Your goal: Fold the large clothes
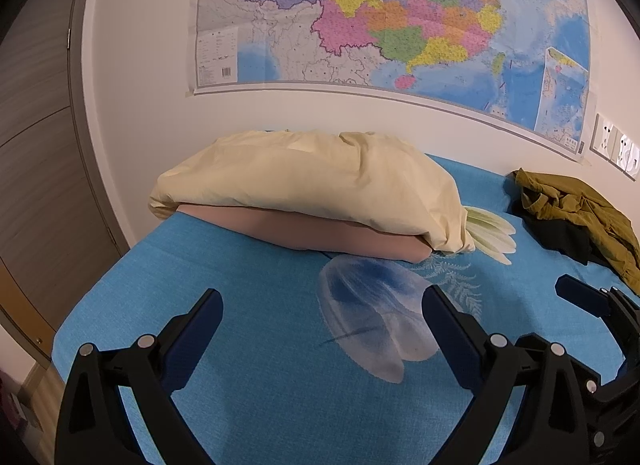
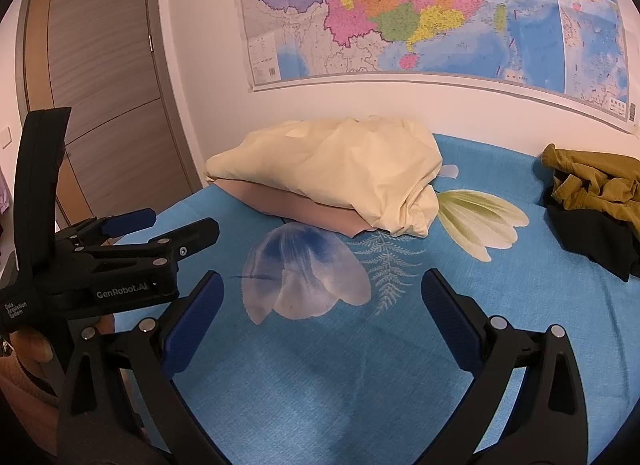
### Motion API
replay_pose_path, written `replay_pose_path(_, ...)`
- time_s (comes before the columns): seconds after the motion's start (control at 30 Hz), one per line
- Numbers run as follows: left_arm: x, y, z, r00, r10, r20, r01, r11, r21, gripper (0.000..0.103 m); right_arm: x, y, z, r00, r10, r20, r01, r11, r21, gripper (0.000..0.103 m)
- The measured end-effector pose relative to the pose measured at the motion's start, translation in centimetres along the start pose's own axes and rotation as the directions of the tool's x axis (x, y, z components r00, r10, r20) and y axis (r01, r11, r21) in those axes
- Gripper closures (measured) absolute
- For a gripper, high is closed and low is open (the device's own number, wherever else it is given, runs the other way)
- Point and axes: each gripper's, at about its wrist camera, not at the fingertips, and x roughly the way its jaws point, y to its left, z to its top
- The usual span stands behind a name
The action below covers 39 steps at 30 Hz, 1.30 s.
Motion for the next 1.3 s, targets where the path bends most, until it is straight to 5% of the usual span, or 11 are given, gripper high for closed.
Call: replay_pose_path(1.3,0.64,-0.24,-0.45,1.0,-0.005,-0.021,0.005,1.0,0.003,0.007,0.55,-0.33,-0.26,1.0,0.009,-0.022,-0.009,1.0,0.018,0.006)
